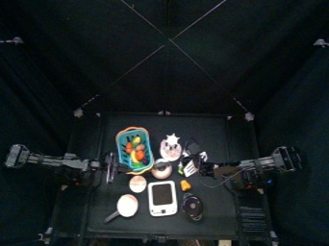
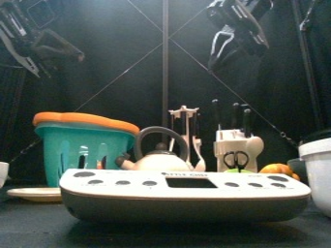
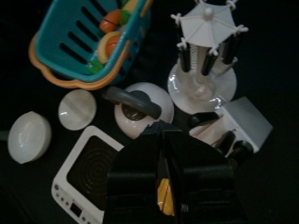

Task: Grab large knife

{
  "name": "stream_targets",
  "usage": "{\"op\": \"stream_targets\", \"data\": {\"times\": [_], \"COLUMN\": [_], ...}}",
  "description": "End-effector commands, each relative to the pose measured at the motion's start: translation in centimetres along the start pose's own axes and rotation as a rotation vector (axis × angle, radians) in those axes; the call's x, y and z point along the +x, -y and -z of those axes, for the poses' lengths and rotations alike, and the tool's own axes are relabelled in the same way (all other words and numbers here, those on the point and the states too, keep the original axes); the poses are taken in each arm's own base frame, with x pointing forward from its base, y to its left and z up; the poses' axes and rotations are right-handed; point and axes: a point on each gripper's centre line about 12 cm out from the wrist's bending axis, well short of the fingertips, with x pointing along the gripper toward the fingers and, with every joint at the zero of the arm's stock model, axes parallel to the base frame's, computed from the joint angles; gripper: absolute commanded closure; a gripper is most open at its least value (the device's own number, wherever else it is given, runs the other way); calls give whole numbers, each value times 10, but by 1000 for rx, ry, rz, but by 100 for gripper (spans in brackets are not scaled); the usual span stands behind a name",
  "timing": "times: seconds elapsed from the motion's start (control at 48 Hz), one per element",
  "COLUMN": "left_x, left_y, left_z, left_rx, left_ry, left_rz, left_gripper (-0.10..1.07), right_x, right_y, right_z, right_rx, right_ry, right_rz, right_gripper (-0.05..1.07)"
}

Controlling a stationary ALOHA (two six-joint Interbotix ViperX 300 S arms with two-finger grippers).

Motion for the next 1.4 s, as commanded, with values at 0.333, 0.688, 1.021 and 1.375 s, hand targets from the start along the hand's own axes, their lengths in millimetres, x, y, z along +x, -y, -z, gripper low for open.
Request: {"op": "stream_targets", "data": {"times": [0.333,0.688,1.021,1.375], "left_x": [1,1,1,0], "left_y": [0,1,1,0], "left_z": [-2,-1,0,8], "left_rx": [-7,-14,-27,-38], "left_ry": [-17,-23,-24,-44], "left_rz": [-2,1,1,-2], "left_gripper": [100,100,100,100], "right_x": [21,32,41,70], "right_y": [-45,-66,-67,-35], "right_z": [-1,10,6,-9], "right_rx": [22,-13,87,189], "right_ry": [22,25,17,-19], "right_rz": [373,531,654,768], "right_gripper": [75,19,12,13]}}
